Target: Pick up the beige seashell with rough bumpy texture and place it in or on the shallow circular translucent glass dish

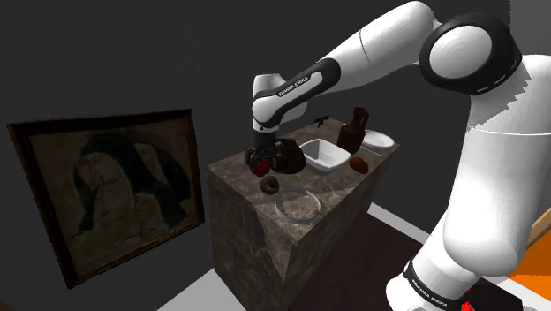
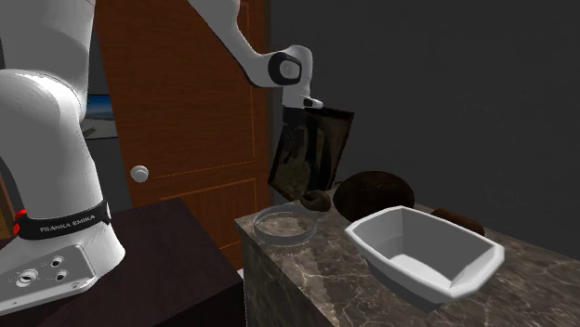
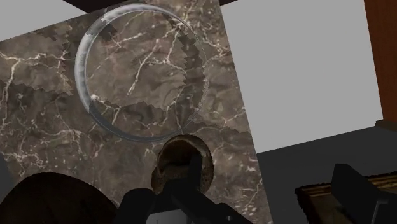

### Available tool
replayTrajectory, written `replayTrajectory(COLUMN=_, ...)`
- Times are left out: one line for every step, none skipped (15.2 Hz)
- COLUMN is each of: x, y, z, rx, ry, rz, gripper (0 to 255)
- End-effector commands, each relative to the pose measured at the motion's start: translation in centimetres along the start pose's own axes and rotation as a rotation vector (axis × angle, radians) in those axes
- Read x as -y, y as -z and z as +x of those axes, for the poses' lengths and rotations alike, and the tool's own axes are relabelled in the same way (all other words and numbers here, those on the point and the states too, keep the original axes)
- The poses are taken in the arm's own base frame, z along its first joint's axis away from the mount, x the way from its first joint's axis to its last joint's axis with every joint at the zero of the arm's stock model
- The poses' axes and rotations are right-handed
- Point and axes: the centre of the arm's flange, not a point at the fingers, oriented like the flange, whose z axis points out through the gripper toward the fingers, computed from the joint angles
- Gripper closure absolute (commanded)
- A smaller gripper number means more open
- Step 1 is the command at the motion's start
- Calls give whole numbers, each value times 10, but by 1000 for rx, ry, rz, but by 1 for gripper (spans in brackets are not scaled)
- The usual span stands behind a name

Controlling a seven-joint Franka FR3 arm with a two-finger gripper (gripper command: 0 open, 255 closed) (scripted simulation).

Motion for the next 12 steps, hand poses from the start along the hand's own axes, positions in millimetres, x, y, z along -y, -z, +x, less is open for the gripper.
replayTrajectory(x=-3, y=-21, z=19, rx=6, ry=-25, rz=-3, gripper=0)
replayTrajectory(x=-3, y=-31, z=29, rx=9, ry=-37, rz=-4, gripper=0)
replayTrajectory(x=-3, y=-40, z=38, rx=13, ry=-49, rz=-6, gripper=0)
replayTrajectory(x=-4, y=-50, z=48, rx=16, ry=-62, rz=-7, gripper=0)
replayTrajectory(x=-5, y=-60, z=57, rx=19, ry=-74, rz=-9, gripper=0)
replayTrajectory(x=-5, y=-68, z=65, rx=22, ry=-84, rz=-10, gripper=0)
replayTrajectory(x=-5, y=-73, z=65, rx=22, ry=-84, rz=-10, gripper=0)
replayTrajectory(x=-5, y=-79, z=65, rx=22, ry=-84, rz=-10, gripper=0)
replayTrajectory(x=-5, y=-84, z=65, rx=22, ry=-84, rz=-10, gripper=0)
replayTrajectory(x=-5, y=-89, z=65, rx=22, ry=-84, rz=-10, gripper=0)
replayTrajectory(x=-5, y=-94, z=65, rx=22, ry=-84, rz=-10, gripper=0)
replayTrajectory(x=-6, y=-100, z=65, rx=22, ry=-84, rz=-10, gripper=0)
